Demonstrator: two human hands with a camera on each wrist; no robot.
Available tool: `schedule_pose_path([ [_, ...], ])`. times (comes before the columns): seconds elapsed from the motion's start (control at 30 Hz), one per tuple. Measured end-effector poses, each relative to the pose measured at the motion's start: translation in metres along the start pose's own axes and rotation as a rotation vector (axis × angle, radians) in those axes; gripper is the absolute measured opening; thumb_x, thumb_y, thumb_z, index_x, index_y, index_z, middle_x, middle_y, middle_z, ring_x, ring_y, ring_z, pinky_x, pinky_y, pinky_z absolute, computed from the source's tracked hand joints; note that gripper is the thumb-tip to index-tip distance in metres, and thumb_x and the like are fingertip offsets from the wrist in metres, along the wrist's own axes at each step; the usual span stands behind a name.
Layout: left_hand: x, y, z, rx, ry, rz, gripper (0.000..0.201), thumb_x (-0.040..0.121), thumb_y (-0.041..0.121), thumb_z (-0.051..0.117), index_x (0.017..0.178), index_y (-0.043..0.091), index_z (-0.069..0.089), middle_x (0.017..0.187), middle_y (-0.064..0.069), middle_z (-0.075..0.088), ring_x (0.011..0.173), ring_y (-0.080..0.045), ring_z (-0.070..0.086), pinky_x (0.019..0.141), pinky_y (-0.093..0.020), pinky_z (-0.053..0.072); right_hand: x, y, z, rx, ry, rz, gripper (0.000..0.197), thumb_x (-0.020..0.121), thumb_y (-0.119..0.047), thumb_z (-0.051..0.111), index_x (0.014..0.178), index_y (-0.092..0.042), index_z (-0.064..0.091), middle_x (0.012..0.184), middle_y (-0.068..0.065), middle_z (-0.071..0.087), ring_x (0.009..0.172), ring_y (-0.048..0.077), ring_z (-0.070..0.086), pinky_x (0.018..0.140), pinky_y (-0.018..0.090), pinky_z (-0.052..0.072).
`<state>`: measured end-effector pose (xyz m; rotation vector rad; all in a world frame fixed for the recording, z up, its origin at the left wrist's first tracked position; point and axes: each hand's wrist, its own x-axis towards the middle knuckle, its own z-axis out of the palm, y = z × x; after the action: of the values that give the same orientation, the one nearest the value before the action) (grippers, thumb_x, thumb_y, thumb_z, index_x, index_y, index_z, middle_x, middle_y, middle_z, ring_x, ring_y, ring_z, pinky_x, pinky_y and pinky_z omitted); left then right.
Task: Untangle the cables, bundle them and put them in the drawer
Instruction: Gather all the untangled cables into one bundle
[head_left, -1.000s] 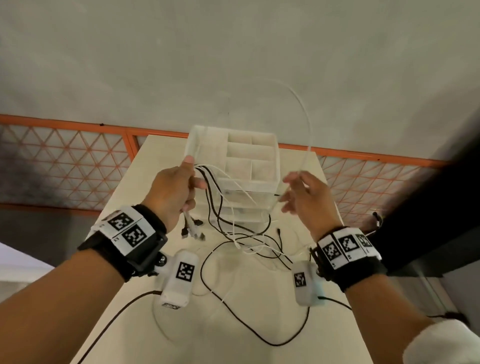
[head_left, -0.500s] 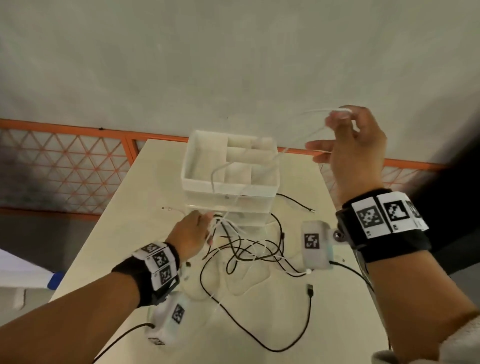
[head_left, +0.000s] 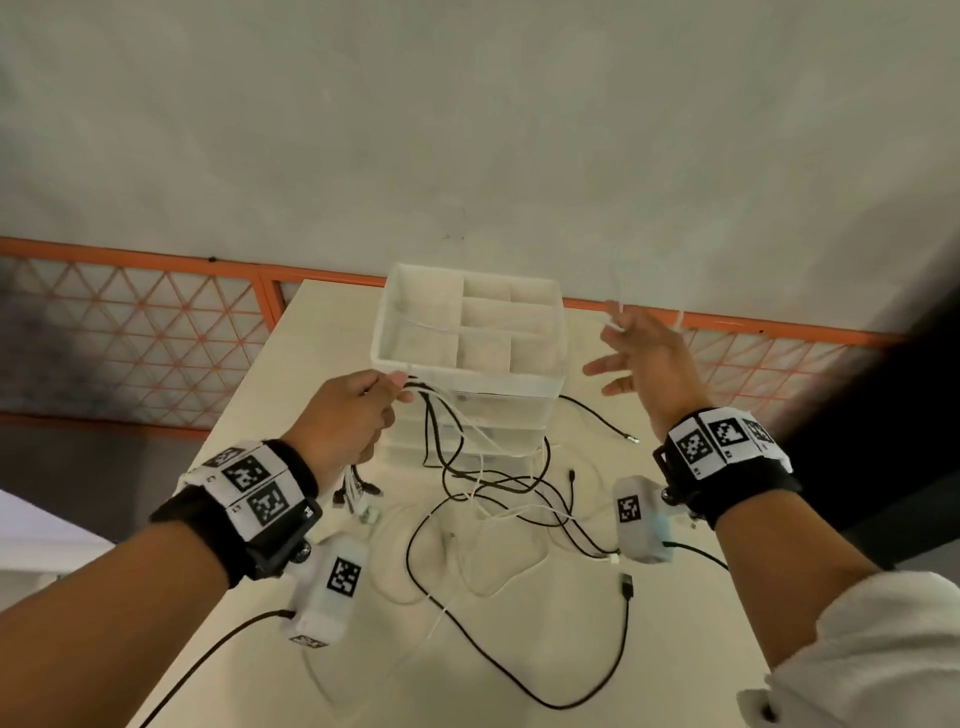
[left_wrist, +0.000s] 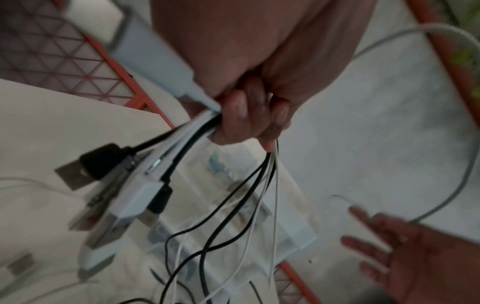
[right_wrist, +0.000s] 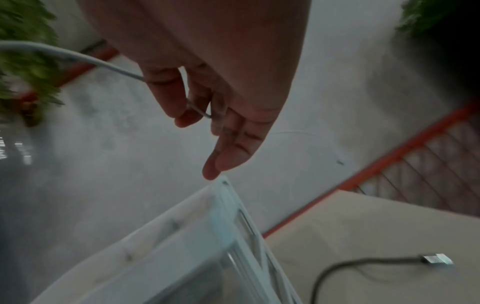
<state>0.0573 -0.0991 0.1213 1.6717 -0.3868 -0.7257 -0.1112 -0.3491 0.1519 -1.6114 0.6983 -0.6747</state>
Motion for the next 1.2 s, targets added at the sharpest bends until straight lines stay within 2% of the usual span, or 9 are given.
schedule_pose_path([
  [0.27, -0.012, 0.028, 0.0, -0.026, -0.071, 0.118, 0.024, 0.097, 0.029, 0.059, 0.085, 0.011, 0.07, 0.061, -0.001, 0.031, 0.046, -0.011, 0.021, 0.041, -0.021, 0.021, -0.028, 0.086, -0.026, -0.474, -0.094, 0.558, 0.045, 0.088, -0.003, 0.04, 0.119, -0.025, 0.063, 0.098, 0.008, 0.067, 0.082, 0.028, 0.071, 0.062, 0.035, 0.054],
  [0.4, -0.015, 0.039, 0.011, 0.096, -0.136, 0.168, 0.035, 0.096, 0.033, 0.06, 0.088, 0.0, 0.068, 0.062, -0.001, 0.031, 0.051, -0.013, 0.022, 0.044, -0.021, 0.023, -0.033, 0.052, -0.018, -0.553, 0.061, 0.209, 0.041, 0.083, -0.048, 0.066, 0.12, -0.031, 0.066, 0.089, -0.005, 0.067, 0.085, 0.017, 0.063, 0.086, 0.043, 0.057],
  [0.53, -0.023, 0.052, 0.042, 0.276, -0.234, 0.365, 0.048, 0.099, 0.034, 0.055, 0.072, -0.005, 0.049, 0.062, -0.005, 0.031, 0.043, -0.004, 0.03, 0.045, -0.016, 0.027, -0.066, -0.024, 0.03, -0.393, -0.361, -0.052, 0.064, 0.075, -0.063, 0.072, 0.133, -0.049, 0.048, 0.057, -0.009, 0.051, 0.051, 0.007, 0.046, 0.055, 0.018, 0.043],
  [0.6, -0.028, 0.058, 0.053, 0.317, -0.224, 0.453, 0.055, 0.099, 0.037, 0.053, 0.072, -0.01, 0.048, 0.055, 0.003, 0.033, 0.042, -0.005, 0.028, 0.043, -0.014, 0.027, -0.075, -0.021, 0.049, -0.464, -0.463, -0.099, 0.041, 0.079, -0.055, 0.075, 0.116, -0.047, 0.06, 0.052, -0.011, 0.055, 0.045, 0.006, 0.047, 0.051, 0.021, 0.042],
  [0.7, -0.033, 0.06, 0.046, 0.294, -0.207, 0.47, 0.056, 0.099, 0.039, 0.052, 0.068, -0.007, 0.054, 0.049, 0.012, 0.031, 0.044, -0.006, 0.028, 0.044, -0.011, 0.029, -0.066, 0.02, 0.043, -0.734, -0.415, 0.054, 0.02, 0.086, -0.041, 0.068, 0.069, -0.03, 0.065, 0.055, -0.01, 0.061, 0.05, 0.007, 0.055, 0.056, 0.03, 0.05],
  [0.87, -0.033, 0.035, 0.004, 0.621, -0.333, 0.298, 0.055, 0.095, 0.051, 0.05, 0.061, 0.007, 0.049, 0.051, 0.007, 0.036, 0.048, -0.012, 0.032, 0.053, -0.022, 0.032, -0.047, 0.055, 0.011, -0.883, -0.193, 0.15, 0.017, 0.089, -0.021, 0.062, 0.074, -0.027, 0.066, 0.069, -0.001, 0.071, 0.065, 0.022, 0.068, 0.062, 0.031, 0.056],
  [1.0, -0.024, -0.004, -0.009, 0.92, -0.402, 0.059, 0.05, 0.099, 0.053, 0.04, 0.071, 0.023, 0.068, 0.059, 0.003, 0.052, 0.048, -0.007, 0.045, 0.051, -0.014, 0.036, -0.044, 0.06, 0.013, -0.74, 0.094, -0.147, 0.015, 0.09, -0.014, 0.066, 0.098, -0.024, 0.072, 0.079, -0.005, 0.068, 0.066, 0.013, 0.061, 0.063, 0.018, 0.04],
  [1.1, -0.022, -0.03, -0.006, 0.929, -0.355, 0.013, 0.049, 0.1, 0.052, 0.038, 0.081, 0.024, 0.073, 0.082, -0.01, 0.069, 0.071, -0.023, 0.063, 0.07, -0.026, 0.049, -0.049, 0.086, 0.019, -0.719, -0.039, -0.024, 0.028, 0.091, -0.015, 0.065, 0.116, -0.03, 0.066, 0.103, 0.005, 0.075, 0.069, 0.015, 0.066, 0.071, 0.02, 0.049],
  [1.2, -0.021, -0.036, 0.002, 0.861, -0.154, -0.006, 0.054, 0.102, 0.05, 0.036, 0.074, 0.016, 0.067, 0.071, 0.005, 0.061, 0.059, -0.012, 0.053, 0.056, -0.022, 0.037, -0.063, 0.112, 0.025, -0.764, -0.243, 0.202, 0.063, 0.092, -0.023, 0.068, 0.147, -0.038, 0.041, 0.144, 0.004, 0.057, 0.099, 0.025, 0.068, 0.094, 0.026, 0.044],
])
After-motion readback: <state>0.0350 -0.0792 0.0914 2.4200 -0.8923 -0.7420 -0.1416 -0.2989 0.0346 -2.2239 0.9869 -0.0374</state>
